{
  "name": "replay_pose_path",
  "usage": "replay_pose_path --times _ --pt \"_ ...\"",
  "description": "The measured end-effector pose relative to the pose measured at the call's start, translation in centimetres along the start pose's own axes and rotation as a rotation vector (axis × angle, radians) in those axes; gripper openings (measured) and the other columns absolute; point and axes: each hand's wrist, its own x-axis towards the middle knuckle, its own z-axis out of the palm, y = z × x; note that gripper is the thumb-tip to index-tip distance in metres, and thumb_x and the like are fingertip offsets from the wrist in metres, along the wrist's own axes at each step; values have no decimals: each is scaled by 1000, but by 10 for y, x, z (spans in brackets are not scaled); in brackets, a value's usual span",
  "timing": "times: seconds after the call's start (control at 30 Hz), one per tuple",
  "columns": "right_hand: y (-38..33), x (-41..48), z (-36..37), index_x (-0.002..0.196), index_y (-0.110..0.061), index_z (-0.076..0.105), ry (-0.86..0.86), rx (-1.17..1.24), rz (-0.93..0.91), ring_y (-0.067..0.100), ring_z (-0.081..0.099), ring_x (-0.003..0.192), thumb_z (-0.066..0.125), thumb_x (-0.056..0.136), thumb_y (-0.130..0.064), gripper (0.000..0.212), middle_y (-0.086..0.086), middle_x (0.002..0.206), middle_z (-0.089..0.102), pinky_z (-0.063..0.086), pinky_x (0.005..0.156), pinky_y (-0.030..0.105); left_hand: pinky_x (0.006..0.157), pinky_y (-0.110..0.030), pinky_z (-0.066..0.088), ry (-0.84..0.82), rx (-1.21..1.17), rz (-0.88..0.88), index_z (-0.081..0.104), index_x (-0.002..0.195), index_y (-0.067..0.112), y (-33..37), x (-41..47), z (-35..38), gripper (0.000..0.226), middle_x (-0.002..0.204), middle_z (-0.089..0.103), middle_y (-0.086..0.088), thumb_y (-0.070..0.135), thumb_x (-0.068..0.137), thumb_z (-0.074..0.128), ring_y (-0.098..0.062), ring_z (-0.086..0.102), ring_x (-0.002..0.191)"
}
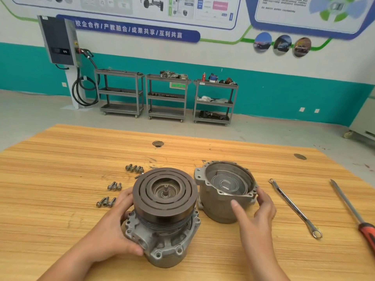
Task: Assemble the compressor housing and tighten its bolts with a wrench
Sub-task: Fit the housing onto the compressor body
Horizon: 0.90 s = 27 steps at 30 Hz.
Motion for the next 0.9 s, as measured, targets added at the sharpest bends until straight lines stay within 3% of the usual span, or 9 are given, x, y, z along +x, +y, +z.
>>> replay_pose_path --times 0.1,0.17,0.27,0.4,0.53,0.63,0.7,0.77,0.9 --pt "4 2 -4 126 -35 37 -67 -275 -271 -9 7 133 79 70 -28 71 -14 145 11 13 108 22 87 0 36 -20 7 11 36 119 73 1 3 -2 106 123 46 40 82 21 76 16 43 118" --pt "4 15 -7 106 -40 50 -148 -309 -282 -12 11 132 77 72 -30 44 -13 144 17 20 108 29 90 -6 37 -43 4 6 39 120 71 -1 6 -6 106 126 48 38 81 22 77 14 45 119" --pt "4 32 -11 85 -32 58 -222 -192 -243 -23 21 122 72 78 -22 18 -19 136 28 28 100 24 100 -18 36 -57 -41 -22 47 127 51 -7 10 -12 113 128 52 34 77 23 80 9 48 121" --pt "3 42 -21 87 -29 60 -282 -210 -269 -19 23 126 71 80 -14 20 -29 135 27 24 92 -1 92 -3 37 -102 -88 -27 46 129 32 -6 9 -15 117 128 54 32 74 27 83 8 49 120" --pt "-11 18 -19 115 -42 45 -177 -263 -384 -7 20 134 67 85 -27 41 -16 146 23 18 104 10 100 -18 38 4 -201 -38 50 127 53 2 -9 -12 99 141 44 28 64 37 88 2 41 132" --pt "-21 -13 -7 99 -40 56 -286 -173 -548 -1 50 112 57 82 -34 18 -22 115 52 38 92 10 104 -32 38 135 -149 -77 35 134 54 10 -24 8 112 145 38 24 77 33 79 1 41 130" --pt "-20 -27 2 89 -34 61 -356 -161 -511 5 56 104 55 81 -38 11 -21 103 55 44 85 17 106 -32 35 216 -81 -142 23 131 57 18 -26 26 118 142 30 27 81 28 75 1 42 125" --pt "-18 -30 9 90 -33 61 -404 -107 -398 5 56 103 55 83 -38 11 -19 101 58 42 83 13 103 -26 33 278 -48 -171 21 126 57 24 -22 39 108 135 29 29 75 33 73 2 40 120" --pt "-14 -24 26 112 -32 56 -579 56 159 -3 58 105 48 95 -30 19 -16 111 62 45 82 15 87 -21 42 305 -103 -155 42 116 45 22 -14 37 83 123 54 14 63 41 73 -3 55 111"
